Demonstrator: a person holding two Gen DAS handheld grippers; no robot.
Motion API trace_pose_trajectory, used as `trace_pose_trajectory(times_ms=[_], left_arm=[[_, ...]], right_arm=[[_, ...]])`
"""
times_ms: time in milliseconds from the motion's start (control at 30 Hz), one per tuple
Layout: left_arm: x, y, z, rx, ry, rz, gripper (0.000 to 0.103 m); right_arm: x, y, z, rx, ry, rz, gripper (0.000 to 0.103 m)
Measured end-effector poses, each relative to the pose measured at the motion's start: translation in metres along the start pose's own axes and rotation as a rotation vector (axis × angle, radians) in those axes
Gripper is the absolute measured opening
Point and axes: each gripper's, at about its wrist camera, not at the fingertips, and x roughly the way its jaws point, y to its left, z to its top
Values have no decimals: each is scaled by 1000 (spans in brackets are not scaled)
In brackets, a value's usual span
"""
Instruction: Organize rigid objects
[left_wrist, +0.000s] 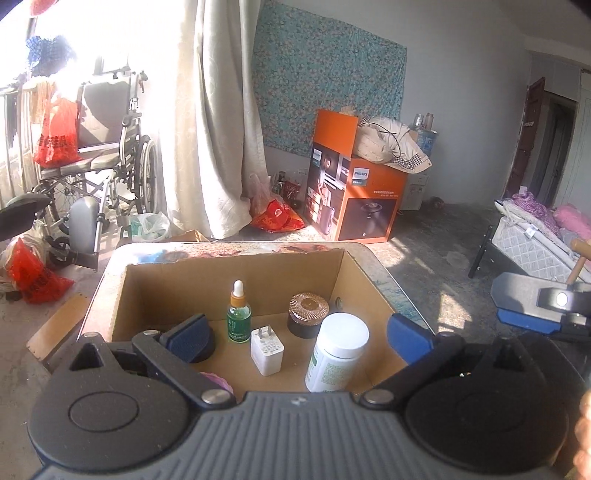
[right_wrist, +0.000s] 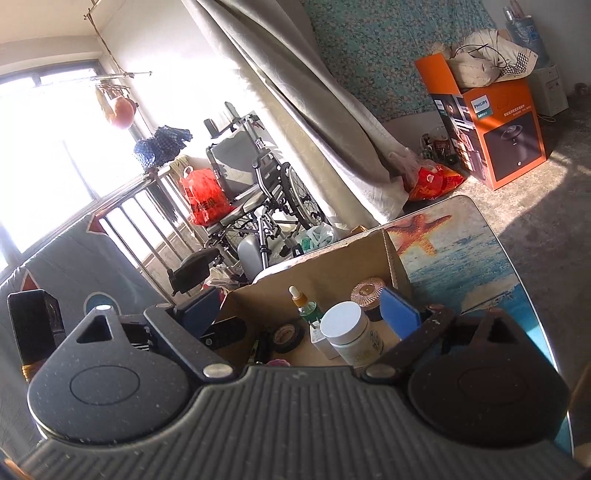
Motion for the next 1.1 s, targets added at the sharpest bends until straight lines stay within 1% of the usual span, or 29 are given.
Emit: trace_pose_trajectory(times_ms=[67, 233, 333, 467, 500, 600, 667, 733, 867, 933, 1100], left_arm=[[-11, 2, 1, 12, -12, 39, 103], [-25, 2, 1, 22, -19, 153, 103], [-29, 5, -3, -6, -23, 169, 103], [-24, 16, -9, -37, 22, 156, 103], [-22, 17, -10, -34, 27, 164, 103], [-17, 20, -22, -24, 38, 221, 103], [-11, 25, -26, -35, 67, 236, 103], [-5, 30, -28, -54, 96, 235, 103], [4, 35, -33, -54, 121, 278, 103], [8, 38, -35, -51, 132, 294, 103], [17, 41, -35, -36, 165, 311, 103]], right_arm=[[-4, 8, -2, -25, -5, -4, 101], [-10, 23, -6, -51, -11, -15, 101], [-11, 31, -9, -69, -13, -42, 101], [-7, 40, -16, -125, -8, -122, 102], [-7, 41, -18, -134, -6, -141, 102], [1, 43, -27, -178, 13, -222, 102], [10, 44, -36, -210, 28, -272, 102], [20, 44, -43, -228, 48, -300, 102], [53, 48, -57, -263, 126, -319, 102], [69, 53, -62, -282, 155, -344, 102], [101, 61, -69, -320, 203, -361, 101]])
